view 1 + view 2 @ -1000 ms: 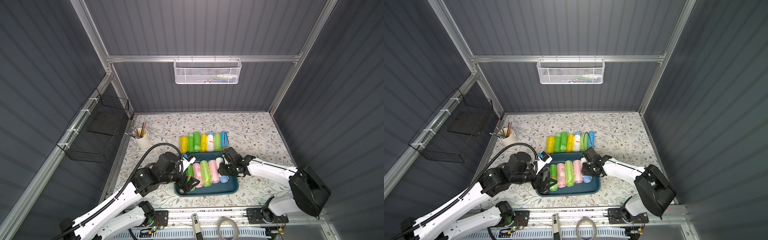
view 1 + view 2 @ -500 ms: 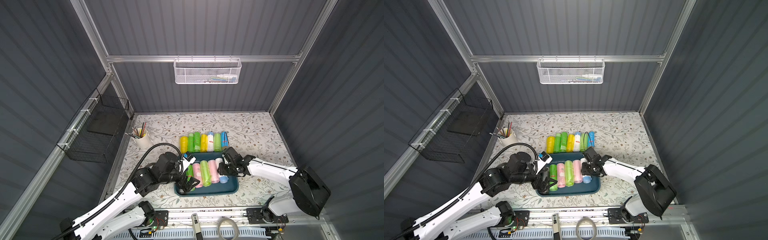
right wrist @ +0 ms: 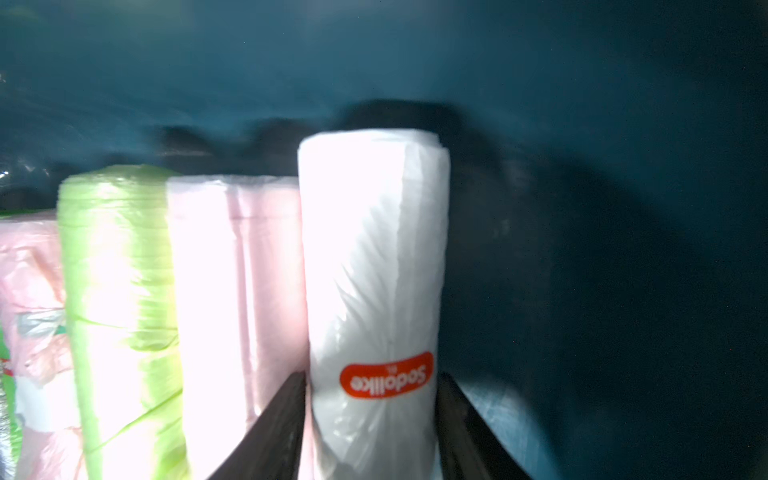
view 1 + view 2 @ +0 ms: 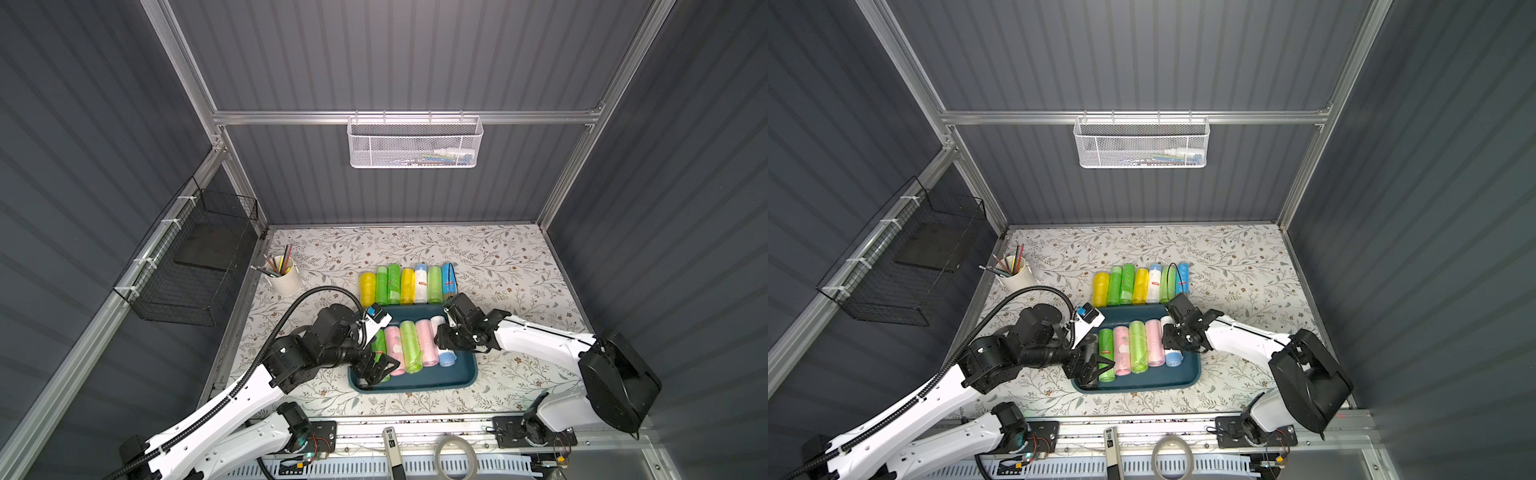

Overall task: Put the roll of trash bags into the storage box
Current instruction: Place the roll of trash bags in the storage box.

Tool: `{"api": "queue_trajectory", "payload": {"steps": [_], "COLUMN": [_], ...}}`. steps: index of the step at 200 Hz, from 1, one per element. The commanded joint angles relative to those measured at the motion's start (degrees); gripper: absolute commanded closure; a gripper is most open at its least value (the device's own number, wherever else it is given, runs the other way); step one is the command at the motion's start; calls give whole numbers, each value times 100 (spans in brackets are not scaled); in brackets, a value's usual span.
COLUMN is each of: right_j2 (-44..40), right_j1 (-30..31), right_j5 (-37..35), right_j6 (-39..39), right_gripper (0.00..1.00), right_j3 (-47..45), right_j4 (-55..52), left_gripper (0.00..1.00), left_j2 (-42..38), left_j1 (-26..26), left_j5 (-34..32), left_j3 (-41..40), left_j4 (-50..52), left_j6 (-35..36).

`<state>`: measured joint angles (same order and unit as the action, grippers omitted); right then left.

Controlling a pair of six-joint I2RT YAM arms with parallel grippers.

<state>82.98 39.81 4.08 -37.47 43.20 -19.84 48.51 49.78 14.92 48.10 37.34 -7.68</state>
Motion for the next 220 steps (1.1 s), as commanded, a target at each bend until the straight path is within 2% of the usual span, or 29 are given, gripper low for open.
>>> {"api": "queue_trajectory", "payload": {"steps": [1,132,220], "right_j2": [-77,-342,-563], "right_j1": [49,46,41], "right_j5": [-43,-193,-430], "right_j6": [27,172,464], "right_gripper": [49,46,45], "right_j3": [162,329,751], "right_j4": [-25,-326,-683], "left_gripper": [0,0,0], "left_j2": [2,-31,-23], "left_j1": [-40,-34,-40], "left_j5": [139,146,136], "left_j3": [-37,-48,-50], "left_j4": [94,90,99], "left_j6": [46,47,39]}}
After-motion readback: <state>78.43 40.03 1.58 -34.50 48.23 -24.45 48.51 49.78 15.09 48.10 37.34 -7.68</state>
